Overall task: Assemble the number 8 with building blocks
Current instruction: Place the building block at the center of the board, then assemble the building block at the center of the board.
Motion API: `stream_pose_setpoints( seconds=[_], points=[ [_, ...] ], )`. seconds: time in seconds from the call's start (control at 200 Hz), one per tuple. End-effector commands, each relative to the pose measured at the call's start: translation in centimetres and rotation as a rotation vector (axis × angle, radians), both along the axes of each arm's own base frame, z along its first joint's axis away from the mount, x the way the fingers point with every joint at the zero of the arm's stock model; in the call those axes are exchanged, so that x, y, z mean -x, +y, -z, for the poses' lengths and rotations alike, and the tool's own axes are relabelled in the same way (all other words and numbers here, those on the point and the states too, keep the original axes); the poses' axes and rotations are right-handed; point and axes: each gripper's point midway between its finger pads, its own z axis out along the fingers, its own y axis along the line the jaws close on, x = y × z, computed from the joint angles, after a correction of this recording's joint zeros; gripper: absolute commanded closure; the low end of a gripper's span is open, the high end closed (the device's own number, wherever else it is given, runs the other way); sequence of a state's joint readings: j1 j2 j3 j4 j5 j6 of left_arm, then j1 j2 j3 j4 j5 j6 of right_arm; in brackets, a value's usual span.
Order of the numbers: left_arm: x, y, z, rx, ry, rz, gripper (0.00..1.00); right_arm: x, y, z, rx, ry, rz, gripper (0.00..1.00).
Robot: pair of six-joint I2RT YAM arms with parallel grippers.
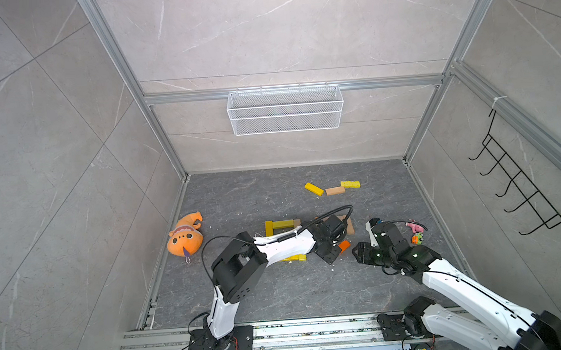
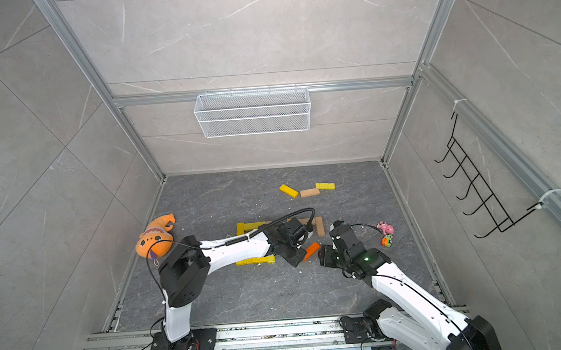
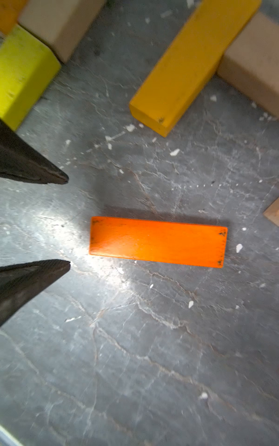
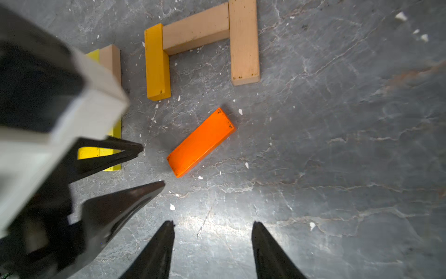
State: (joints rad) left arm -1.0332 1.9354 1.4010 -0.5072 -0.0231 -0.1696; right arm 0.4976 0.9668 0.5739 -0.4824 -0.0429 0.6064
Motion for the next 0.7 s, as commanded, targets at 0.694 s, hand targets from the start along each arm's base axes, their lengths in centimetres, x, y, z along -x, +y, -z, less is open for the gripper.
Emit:
stream_pose_setpoints(
  seconds=[0.694],
  points=[
    [-1.7,4.8,-8.3,0.34,0.018,-0.35,0.61,-1.1,6.9,6.5,-0.063,0.15,-0.116,0.74]
  ],
)
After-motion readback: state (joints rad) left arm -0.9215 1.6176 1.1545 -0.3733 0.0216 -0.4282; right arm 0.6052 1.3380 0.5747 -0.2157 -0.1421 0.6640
